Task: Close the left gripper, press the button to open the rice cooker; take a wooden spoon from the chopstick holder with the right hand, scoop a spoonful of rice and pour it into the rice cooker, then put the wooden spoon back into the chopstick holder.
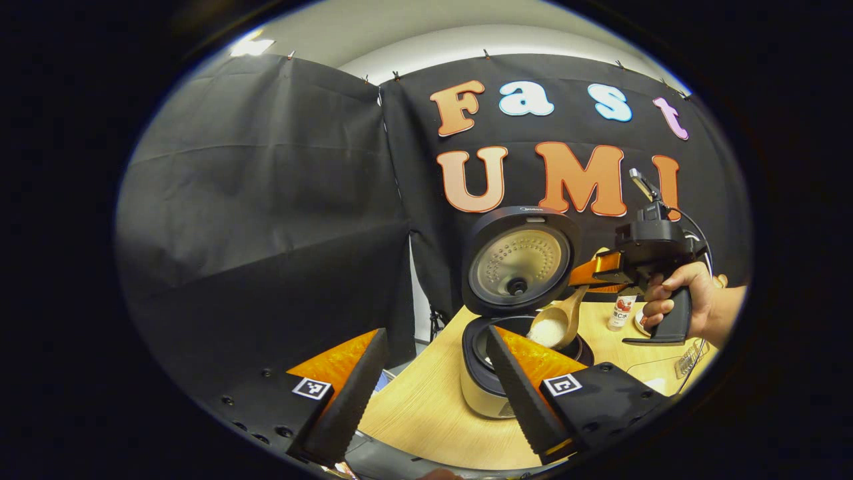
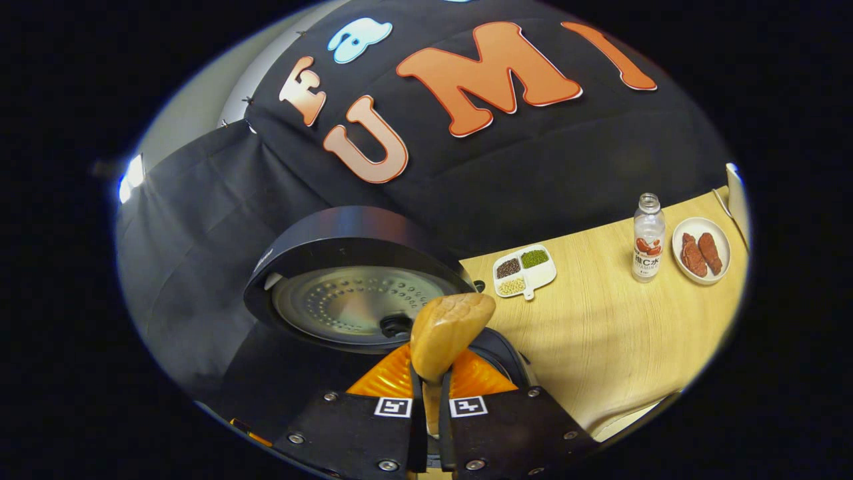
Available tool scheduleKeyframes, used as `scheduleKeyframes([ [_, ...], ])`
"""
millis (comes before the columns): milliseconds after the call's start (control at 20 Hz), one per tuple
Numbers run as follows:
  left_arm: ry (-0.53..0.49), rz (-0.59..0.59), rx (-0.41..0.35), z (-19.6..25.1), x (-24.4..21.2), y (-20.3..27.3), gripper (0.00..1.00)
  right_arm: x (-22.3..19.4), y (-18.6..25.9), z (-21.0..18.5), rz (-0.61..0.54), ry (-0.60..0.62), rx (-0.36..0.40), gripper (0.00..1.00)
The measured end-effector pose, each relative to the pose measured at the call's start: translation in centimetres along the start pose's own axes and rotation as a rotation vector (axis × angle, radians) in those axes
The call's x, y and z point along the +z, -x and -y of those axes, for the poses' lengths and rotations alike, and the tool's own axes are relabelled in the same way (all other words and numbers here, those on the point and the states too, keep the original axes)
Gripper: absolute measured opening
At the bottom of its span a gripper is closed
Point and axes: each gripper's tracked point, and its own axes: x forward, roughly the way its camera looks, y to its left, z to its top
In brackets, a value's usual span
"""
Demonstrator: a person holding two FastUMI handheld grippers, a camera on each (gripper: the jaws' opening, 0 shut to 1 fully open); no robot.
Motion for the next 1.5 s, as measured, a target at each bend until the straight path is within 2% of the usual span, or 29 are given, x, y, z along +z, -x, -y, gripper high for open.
scheduleKeyframes([
  [700, -0.004, -0.009, -0.008, 0.8, -0.3, 0.1, 0.89, 1.5, -0.1, -2.2, 0.062, 0.247, -0.004, 0.06],
  [750, -0.003, -0.009, -0.007, 0.7, -0.3, 0.2, 1.0, 1.7, -0.2, -2.4, 0.066, 0.269, -0.002, 0.06],
  [800, -0.005, -0.006, -0.007, 0.8, -0.3, 0.3, 0.89, 1.7, -0.2, -2.7, 0.073, 0.288, -0.001, 0.06],
  [1250, -0.012, -0.008, -0.007, 0.6, -0.3, 0.1, 0.89, 2.6, -0.3, -4.5, 0.126, 0.497, 0.001, 0.06],
  [1300, -0.012, -0.007, -0.006, 0.6, -0.3, 0.1, 1.0, 2.6, -0.3, -4.7, 0.131, 0.518, 0.004, 0.06],
  [1400, -0.01, -0.009, -0.004, 0.5, -0.3, 0.1, 1.0, 2.8, -0.1, -5.2, 0.145, 0.578, 0.017, 0.06],
  [1450, -0.01, -0.009, -0.003, 0.6, -0.3, 0.0, 1.0, 2.7, 0.0, -5.6, 0.15, 0.618, 0.024, 0.07],
  [1500, -0.009, -0.01, -0.002, 0.5, -0.4, 0.1, 0.89, 2.1, 0.9, -6.6, 0.152, 0.671, 0.035, 0.06],
])
